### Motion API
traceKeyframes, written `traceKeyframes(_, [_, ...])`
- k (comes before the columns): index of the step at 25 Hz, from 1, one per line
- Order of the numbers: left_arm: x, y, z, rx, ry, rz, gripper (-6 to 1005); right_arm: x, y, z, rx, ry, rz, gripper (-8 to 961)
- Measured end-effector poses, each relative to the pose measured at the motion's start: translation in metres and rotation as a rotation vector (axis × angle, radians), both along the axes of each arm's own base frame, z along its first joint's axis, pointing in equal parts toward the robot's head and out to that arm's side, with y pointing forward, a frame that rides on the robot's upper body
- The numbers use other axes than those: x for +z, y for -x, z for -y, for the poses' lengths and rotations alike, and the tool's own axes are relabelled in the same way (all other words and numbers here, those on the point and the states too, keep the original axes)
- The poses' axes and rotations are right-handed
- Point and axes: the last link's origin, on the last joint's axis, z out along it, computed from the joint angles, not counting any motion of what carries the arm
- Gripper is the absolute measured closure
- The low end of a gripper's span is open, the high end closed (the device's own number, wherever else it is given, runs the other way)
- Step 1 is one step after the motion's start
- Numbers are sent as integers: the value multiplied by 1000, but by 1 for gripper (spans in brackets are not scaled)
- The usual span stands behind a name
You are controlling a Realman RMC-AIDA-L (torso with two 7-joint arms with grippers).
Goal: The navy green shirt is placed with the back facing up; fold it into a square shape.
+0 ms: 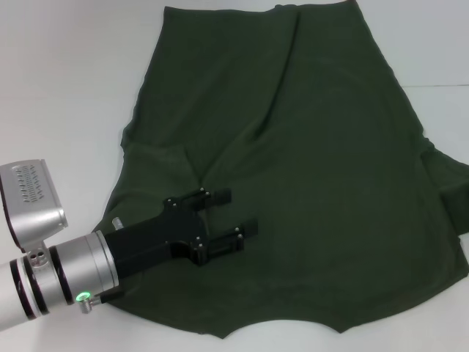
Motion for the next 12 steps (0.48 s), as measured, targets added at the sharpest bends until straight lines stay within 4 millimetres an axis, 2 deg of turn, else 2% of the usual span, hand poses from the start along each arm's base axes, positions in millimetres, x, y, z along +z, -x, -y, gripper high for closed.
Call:
traceKeyframes(4, [0, 0, 0, 0, -1, 0, 248, 8, -4, 2, -13, -30, -1, 910])
traceKeyframes(12, [0, 0, 0, 2, -4, 4, 247, 33, -13, 2, -22, -57, 42, 941])
